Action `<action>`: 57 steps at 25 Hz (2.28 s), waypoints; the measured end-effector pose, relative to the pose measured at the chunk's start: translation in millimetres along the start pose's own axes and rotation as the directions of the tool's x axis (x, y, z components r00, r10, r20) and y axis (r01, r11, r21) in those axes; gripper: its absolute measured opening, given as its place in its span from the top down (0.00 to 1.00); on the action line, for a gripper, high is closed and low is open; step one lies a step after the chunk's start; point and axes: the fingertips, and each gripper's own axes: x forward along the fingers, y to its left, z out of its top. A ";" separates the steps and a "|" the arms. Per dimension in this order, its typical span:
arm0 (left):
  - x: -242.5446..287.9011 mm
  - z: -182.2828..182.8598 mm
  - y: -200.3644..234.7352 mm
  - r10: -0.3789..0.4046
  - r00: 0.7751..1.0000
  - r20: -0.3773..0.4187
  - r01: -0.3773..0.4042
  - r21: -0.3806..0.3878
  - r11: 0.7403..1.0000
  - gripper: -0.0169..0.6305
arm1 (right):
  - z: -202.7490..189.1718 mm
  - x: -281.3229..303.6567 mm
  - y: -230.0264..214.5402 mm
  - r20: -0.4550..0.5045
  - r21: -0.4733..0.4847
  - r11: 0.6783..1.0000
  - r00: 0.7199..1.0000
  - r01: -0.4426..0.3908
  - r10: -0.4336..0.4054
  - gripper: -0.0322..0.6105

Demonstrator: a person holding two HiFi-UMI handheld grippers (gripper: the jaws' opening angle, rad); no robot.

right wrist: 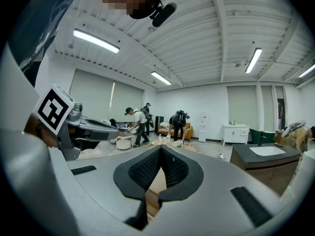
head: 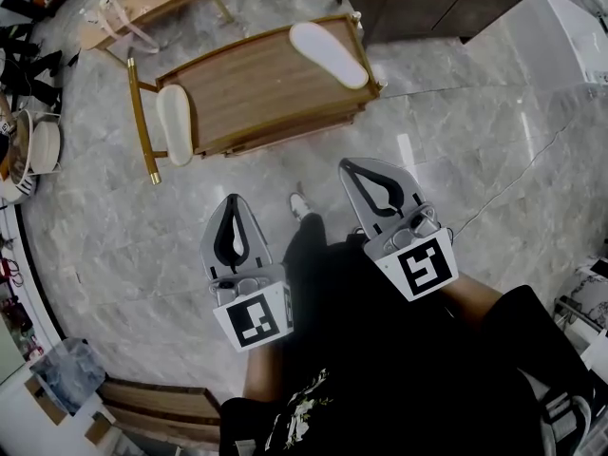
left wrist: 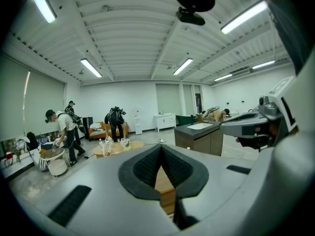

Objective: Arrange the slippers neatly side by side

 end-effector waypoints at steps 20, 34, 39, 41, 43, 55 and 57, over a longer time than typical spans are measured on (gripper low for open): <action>41.7 -2.9 80.2 -0.066 0.997 0.034 0.066 0.002 0.998 0.97 | 17.2 87.7 40.2 0.010 -0.007 1.000 0.999 0.030 -0.030 0.96; 51.6 -18.6 91.4 -0.120 0.993 0.015 0.120 -0.008 0.993 0.97 | 4.4 92.4 47.0 -0.041 0.009 0.996 0.995 0.088 -0.087 0.96; 51.8 -21.9 94.6 -0.113 0.994 0.004 0.113 -0.009 0.994 0.97 | 3.0 99.2 53.9 -0.042 0.008 0.998 0.997 0.059 -0.059 0.97; 54.0 -22.7 96.9 -0.104 0.995 0.003 0.104 -0.011 0.995 0.97 | 1.4 101.4 52.0 -0.047 0.010 0.998 0.997 0.056 -0.055 0.97; 55.8 -21.9 95.6 -0.103 0.995 0.005 0.103 -0.009 0.995 0.97 | -0.5 102.7 47.9 -0.052 0.011 0.998 0.997 0.058 -0.057 0.96; 93.7 -19.2 89.1 -0.121 0.992 -0.040 0.120 -0.012 0.993 0.97 | -8.6 127.1 17.8 -0.082 0.039 0.998 0.995 0.059 -0.055 0.97; 103.3 -17.8 89.5 -0.122 0.991 -0.047 0.122 -0.014 0.992 0.97 | -8.5 134.8 10.5 -0.087 0.045 0.997 0.995 0.059 -0.055 0.96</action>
